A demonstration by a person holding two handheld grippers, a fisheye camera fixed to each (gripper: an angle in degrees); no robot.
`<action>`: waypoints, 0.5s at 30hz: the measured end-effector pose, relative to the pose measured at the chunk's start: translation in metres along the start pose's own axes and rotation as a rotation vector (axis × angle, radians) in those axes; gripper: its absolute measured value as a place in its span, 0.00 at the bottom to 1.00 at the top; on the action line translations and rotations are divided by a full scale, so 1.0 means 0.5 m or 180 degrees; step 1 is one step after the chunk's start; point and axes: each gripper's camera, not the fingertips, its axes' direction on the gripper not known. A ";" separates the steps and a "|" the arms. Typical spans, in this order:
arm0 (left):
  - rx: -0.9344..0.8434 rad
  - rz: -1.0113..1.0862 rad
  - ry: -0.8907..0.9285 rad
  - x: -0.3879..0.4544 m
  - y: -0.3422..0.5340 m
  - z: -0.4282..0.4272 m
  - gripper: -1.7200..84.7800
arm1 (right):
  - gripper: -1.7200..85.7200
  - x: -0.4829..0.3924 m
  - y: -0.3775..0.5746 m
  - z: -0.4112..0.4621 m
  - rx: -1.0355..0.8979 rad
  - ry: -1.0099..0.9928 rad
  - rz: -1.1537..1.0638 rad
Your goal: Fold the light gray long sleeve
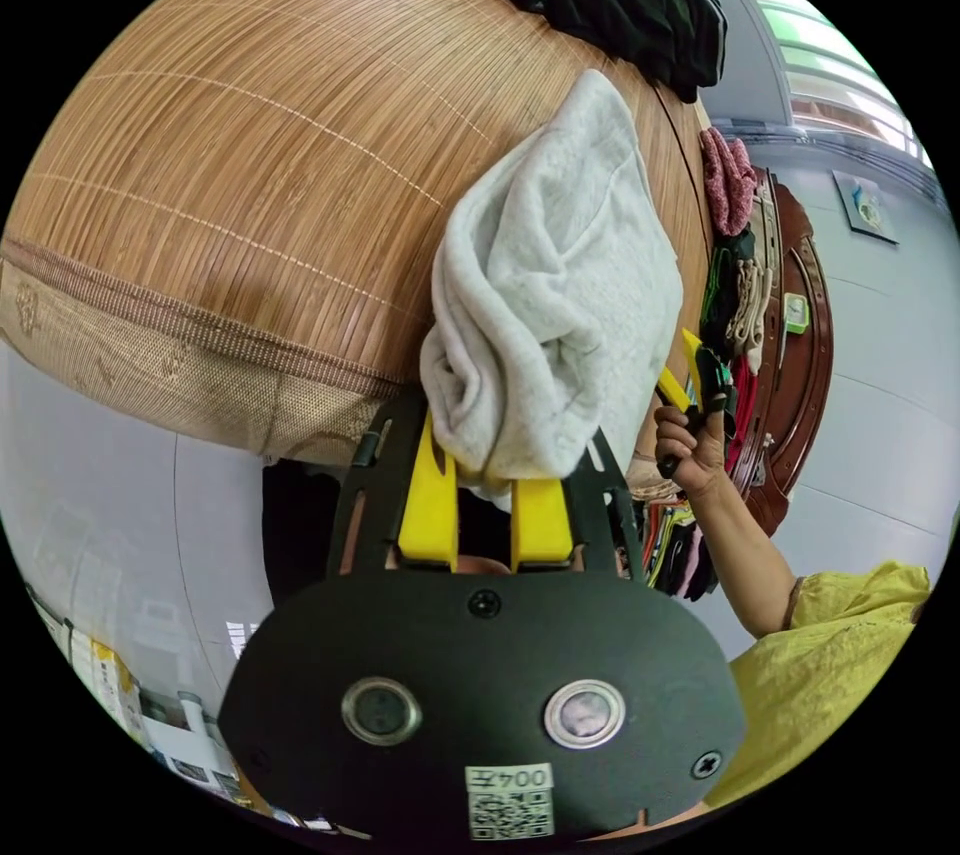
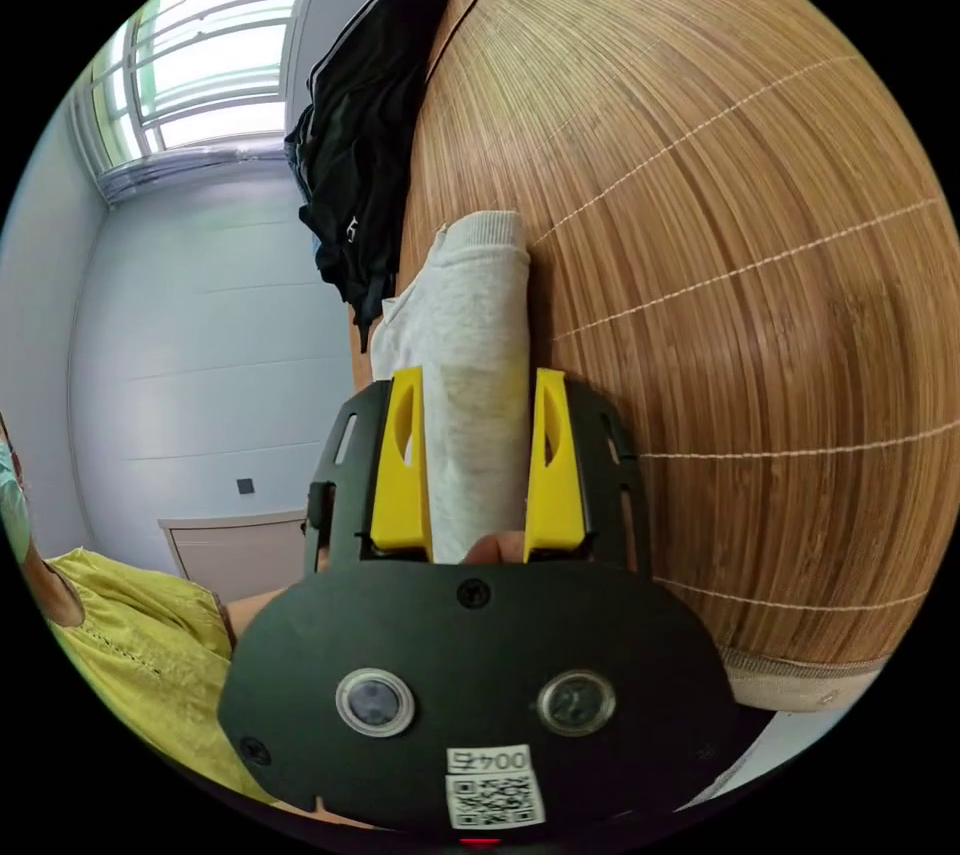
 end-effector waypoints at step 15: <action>0.0080 0.0300 -0.0968 0.372 -0.029 0.039 0.08 | 0.09 -0.179 -0.079 -0.135 0.0020 0.0881 -0.0262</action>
